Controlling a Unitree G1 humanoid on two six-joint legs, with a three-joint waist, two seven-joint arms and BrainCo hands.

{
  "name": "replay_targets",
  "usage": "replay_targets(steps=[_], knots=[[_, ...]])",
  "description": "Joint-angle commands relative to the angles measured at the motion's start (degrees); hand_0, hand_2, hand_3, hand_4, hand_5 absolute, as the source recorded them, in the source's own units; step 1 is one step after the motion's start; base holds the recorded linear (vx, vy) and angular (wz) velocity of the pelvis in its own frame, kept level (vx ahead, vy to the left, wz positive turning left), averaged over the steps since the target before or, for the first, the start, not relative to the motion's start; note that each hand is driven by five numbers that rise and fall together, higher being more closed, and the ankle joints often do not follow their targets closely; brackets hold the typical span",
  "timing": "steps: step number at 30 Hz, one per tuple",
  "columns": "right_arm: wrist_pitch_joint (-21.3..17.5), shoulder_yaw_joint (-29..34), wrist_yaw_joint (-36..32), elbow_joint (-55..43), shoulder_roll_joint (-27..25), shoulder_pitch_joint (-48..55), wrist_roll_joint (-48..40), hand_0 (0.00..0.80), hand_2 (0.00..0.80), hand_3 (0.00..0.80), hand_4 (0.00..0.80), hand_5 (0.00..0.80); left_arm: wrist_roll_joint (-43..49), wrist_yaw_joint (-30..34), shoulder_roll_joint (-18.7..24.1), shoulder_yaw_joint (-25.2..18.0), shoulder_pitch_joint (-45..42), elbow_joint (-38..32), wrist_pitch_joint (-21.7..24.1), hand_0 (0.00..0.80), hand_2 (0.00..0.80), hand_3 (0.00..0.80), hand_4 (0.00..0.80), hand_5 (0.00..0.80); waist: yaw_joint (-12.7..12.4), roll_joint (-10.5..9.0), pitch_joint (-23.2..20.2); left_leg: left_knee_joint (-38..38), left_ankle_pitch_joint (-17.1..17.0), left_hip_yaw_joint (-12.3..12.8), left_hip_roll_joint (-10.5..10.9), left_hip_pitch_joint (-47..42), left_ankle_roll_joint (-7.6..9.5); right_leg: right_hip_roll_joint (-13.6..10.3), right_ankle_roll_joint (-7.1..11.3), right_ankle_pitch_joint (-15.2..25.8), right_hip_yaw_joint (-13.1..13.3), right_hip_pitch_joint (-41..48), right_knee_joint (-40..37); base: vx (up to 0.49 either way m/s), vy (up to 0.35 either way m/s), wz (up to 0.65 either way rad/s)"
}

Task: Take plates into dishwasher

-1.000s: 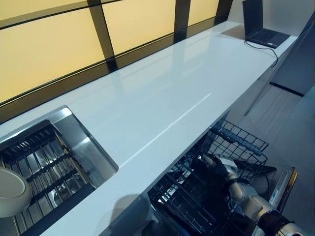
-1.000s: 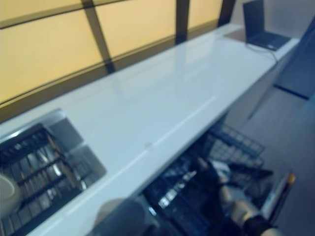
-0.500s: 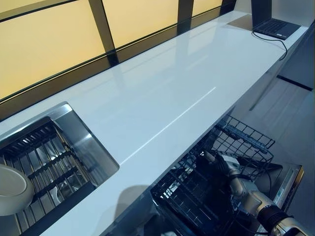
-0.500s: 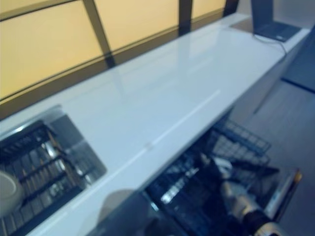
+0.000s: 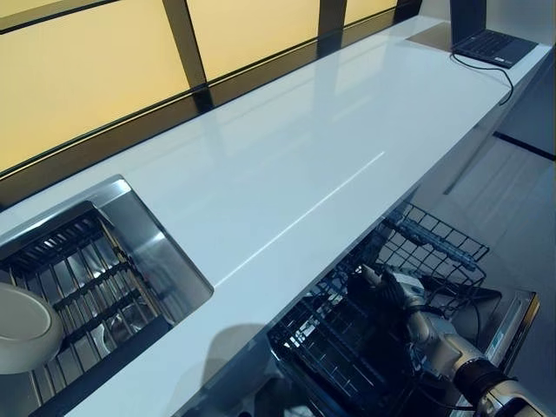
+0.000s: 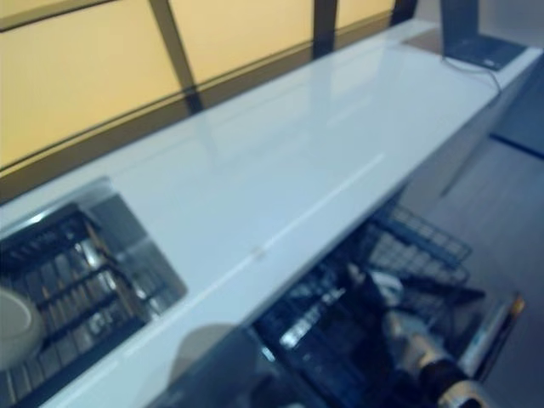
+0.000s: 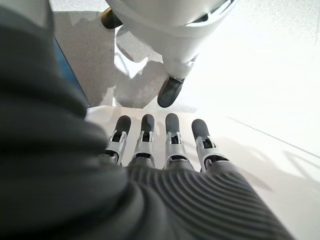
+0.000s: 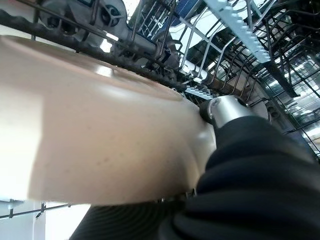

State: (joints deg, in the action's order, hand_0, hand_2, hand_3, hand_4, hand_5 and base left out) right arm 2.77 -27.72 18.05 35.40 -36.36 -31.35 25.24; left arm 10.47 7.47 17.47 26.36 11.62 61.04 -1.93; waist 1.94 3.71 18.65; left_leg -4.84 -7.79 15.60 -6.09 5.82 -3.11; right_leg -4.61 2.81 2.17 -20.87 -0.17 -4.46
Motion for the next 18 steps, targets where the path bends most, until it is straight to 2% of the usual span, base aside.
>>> replay_targets(steps=[1, 2, 4, 5, 8, 9, 18], knots=[[2.0, -0.4, 0.0, 3.7, -0.7, -2.9, -0.1, 0.8, 0.8, 0.8, 0.8, 0.8, 0.0, 0.0, 3.7, 2.1, 4.3, 1.7, 0.2, 0.0, 0.0, 0.0, 0.0, 0.0, -1.3, -1.1, -0.6, -0.2, 2.2, 0.4, -0.2, -0.6, -0.77, -1.9, 2.16, -2.0, 1.4, -6.1, 8.3, 0.066, -0.007, 0.0], [1.8, -0.4, 0.0, 4.0, -0.7, -2.9, 0.0, 0.8, 0.8, 0.8, 0.8, 0.8, -0.1, 0.0, 3.7, 2.1, 4.3, 1.7, 0.2, 0.0, 0.0, 0.0, 0.0, 0.0, -1.3, -1.12, -0.7, -0.1, 3.3, -0.1, -0.1, -1.1, -1.21, -1.9, 2.69, -3.0, 1.9, -5.6, 8.5, 0.062, -0.003, 0.0], [1.8, -0.3, -0.2, 4.8, -0.9, -3.3, 0.3, 0.8, 0.8, 0.8, 0.8, 0.8, -0.2, -0.1, 3.6, 2.3, 4.5, 1.6, 0.2, 0.0, 0.0, 0.0, 0.0, 0.0, -1.4, -0.92, -0.3, -0.2, 2.1, 0.4, -0.2, -0.5, -0.79, -2.0, 2.13, -2.0, 1.3, -6.1, 8.4, 0.0, 0.0, 0.0], [1.8, -0.3, -0.2, 4.9, -0.9, -3.3, 0.3, 0.8, 0.8, 0.8, 0.8, 0.8, -0.2, -0.1, 3.6, 2.3, 4.5, 1.7, 0.2, 0.0, 0.0, 0.0, 0.0, 0.0, -1.4, -0.95, -0.4, 0.0, 3.2, -0.2, -0.1, -1.0, -1.23, -2.0, 2.65, -3.0, 1.8, -5.6, 8.6, 0.0, 0.0, 0.0], [1.9, -0.4, -0.1, 5.6, -1.1, -3.8, 0.0, 0.8, 0.8, 0.8, 0.8, 0.8, -0.3, 0.0, 3.7, 2.5, 4.7, 1.7, 0.4, 0.0, 0.0, 0.0, 0.0, 0.0, -1.5, -0.7, -0.1, -0.2, 2.1, 0.2, -0.1, -0.3, -0.74, -2.1, 2.11, -2.0, 1.2, -6.4, 8.5, -0.024, -0.001, 0.01], [2.3, -0.4, -0.5, 5.7, -1.2, -4.1, 0.2, 0.8, 0.8, 0.8, 0.8, 0.8, -0.5, 0.0, 3.7, 2.6, 4.7, 1.5, 0.4, 0.0, 0.0, 0.0, 0.0, 0.0, -1.5, -0.62, -0.2, 0.0, 3.2, -0.3, 0.1, -0.8, -1.2, -2.2, 2.63, -3.0, 1.7, -6.0, 8.7, 0.056, 0.005, 0.01], [2.2, -0.5, -0.2, 6.5, -1.4, -4.8, 0.4, 0.8, 0.8, 0.8, 0.8, 0.8, -0.8, 0.0, 3.6, 2.9, 5.2, 1.4, 0.5, 0.0, 0.0, 0.0, 0.0, 0.0, -1.4, -0.17, 0.5, -0.2, 1.9, 0.0, 0.2, 0.2, -0.74, -2.3, 2.04, -1.9, 1.3, -7.1, 8.8, -0.021, 0.006, 0.0]])
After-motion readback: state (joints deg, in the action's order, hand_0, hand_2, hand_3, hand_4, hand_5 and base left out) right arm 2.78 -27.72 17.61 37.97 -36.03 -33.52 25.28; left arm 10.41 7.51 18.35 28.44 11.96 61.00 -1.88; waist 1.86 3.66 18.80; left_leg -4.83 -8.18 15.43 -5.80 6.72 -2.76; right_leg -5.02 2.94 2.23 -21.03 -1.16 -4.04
